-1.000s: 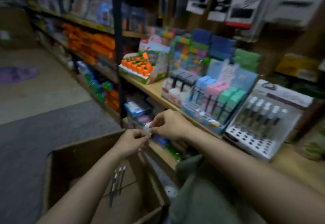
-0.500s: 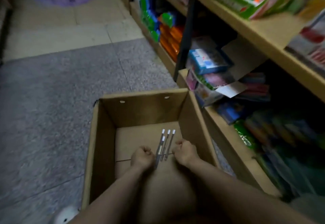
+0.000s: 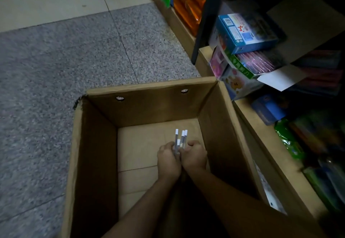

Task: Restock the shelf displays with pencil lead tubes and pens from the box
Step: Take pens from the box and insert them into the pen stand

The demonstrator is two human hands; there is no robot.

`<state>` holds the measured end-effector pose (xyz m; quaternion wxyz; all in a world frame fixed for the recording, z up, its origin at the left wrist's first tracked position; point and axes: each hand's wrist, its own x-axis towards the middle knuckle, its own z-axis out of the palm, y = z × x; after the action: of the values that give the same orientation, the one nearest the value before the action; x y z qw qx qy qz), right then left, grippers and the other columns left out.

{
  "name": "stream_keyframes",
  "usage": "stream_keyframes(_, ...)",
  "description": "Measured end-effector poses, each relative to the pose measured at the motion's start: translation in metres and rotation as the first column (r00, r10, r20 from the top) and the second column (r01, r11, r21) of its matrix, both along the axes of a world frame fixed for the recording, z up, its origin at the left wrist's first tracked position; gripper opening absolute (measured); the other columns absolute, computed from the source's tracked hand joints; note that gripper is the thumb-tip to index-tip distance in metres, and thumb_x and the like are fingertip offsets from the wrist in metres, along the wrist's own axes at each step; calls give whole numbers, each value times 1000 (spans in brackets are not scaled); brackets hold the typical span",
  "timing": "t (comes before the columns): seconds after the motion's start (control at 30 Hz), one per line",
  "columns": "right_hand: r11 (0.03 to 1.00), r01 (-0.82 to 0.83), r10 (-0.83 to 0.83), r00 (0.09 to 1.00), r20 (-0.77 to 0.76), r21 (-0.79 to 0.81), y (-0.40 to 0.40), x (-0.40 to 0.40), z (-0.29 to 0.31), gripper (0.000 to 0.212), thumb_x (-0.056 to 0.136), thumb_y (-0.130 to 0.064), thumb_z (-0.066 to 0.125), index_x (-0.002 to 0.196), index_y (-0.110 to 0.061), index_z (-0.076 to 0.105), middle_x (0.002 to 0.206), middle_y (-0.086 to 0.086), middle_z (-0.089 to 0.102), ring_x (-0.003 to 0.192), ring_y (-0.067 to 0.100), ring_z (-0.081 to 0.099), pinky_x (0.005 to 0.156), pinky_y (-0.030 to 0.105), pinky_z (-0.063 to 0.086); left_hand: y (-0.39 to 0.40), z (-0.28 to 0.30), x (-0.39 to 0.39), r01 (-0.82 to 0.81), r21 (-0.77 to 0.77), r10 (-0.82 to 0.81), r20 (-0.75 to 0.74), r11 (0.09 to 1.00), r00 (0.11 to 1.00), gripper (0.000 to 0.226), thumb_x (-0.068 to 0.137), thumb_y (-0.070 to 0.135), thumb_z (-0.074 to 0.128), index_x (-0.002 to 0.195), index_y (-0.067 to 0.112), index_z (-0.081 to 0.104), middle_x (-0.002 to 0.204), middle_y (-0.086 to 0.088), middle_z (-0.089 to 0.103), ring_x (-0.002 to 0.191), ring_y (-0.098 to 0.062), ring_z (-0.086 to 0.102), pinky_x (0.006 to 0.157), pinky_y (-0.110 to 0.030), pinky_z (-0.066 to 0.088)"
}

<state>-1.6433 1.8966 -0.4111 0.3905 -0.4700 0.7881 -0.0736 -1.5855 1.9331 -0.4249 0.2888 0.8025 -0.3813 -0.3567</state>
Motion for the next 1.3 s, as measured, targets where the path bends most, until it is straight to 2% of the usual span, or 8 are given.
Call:
stream_keyframes(0.17, 999, 40, -41, 995, 96, 12, 5, -6, -8, 16, 88, -15, 67, 102, -11, 72, 101, 8, 75, 96, 22, 68, 79, 25, 48, 0, -3, -2, 16, 21, -15, -58, 1000, 998, 21, 90, 8, 59, 107, 9, 71, 98, -9, 69, 89, -21, 61, 72, -22, 42)
stream_keyframes(0.37, 993, 119, -115, 957, 266, 1, 15, -12, 9, 19, 87, -7, 67, 106, -6, 73, 101, 7, 74, 82, 11, 62, 75, 18, 47, 4, 10, 6, -103, 105, 139, -434, 989, 890, 11, 91, 8, 61, 90, 16, 68, 82, -6, 69, 77, -20, 63, 75, -30, 53)
stream_keyframes(0.57, 985, 103, -49, 934, 353, -137, 20, -21, 77, 17, 88, -10, 67, 103, -11, 73, 79, -7, 68, 61, -7, 56, 53, 1, 38, 11, 77, 14, -118, 25, 105, -653, 993, 750, 12, 96, 6, 56, 100, 3, 67, 72, -5, 68, 59, -16, 61, 51, -25, 47)
stream_keyframes(0.7, 949, 137, -15, 919, 395, -284, 33, -29, 146, 18, 90, -14, 66, 107, -12, 70, 99, 4, 74, 93, 14, 68, 90, 25, 51, 17, 148, 4, -52, -140, -55, -663, 989, 747, 21, 98, -4, 46, 115, -3, 59, 94, -14, 65, 66, -10, 65, 61, -25, 52)
stream_keyframes(0.9, 731, 250, 37, 915, 403, -635, 76, -74, 268, 16, 92, -15, 64, 107, -16, 65, 83, -7, 67, 77, 7, 66, 70, 13, 49, 36, 271, -35, -14, -364, -256, -680, 931, 687, 21, 100, 2, 45, 113, 1, 61, 77, -5, 68, 55, -5, 64, 45, -17, 47)
stream_keyframes(1.03, 504, 212, 116, 944, 309, -837, 109, -134, 352, 47, 91, -13, 64, 131, -28, 46, 90, -7, 67, 85, 14, 67, 81, 35, 55, 50, 358, -87, 98, -541, -485, -641, 836, 595, 18, 99, 3, 46, 107, 6, 62, 90, -9, 71, 71, -15, 67, 54, -19, 51)
stream_keyframes(1.17, 368, 78, 165, 975, 148, -927, 142, -207, 419, 71, 91, -13, 63, 140, -52, 29, 83, -23, 65, 76, -7, 64, 68, 8, 50, 70, 423, -145, 231, -624, -647, -601, 746, 469, 19, 99, 4, 47, 104, 9, 65, 81, -2, 72, 65, -12, 66, 53, -22, 53)
stream_keyframes(1.3, 400, 83, 150, 977, 155, -913, 170, -274, 453, 73, 91, -11, 65, 138, -56, 32, 86, -6, 67, 77, 7, 71, 80, 36, 59, 86, 455, -200, 339, -648, -728, -555, 682, 402, 17, 99, 5, 48, 105, 8, 64, 87, -5, 70, 71, -16, 66, 54, -27, 55)
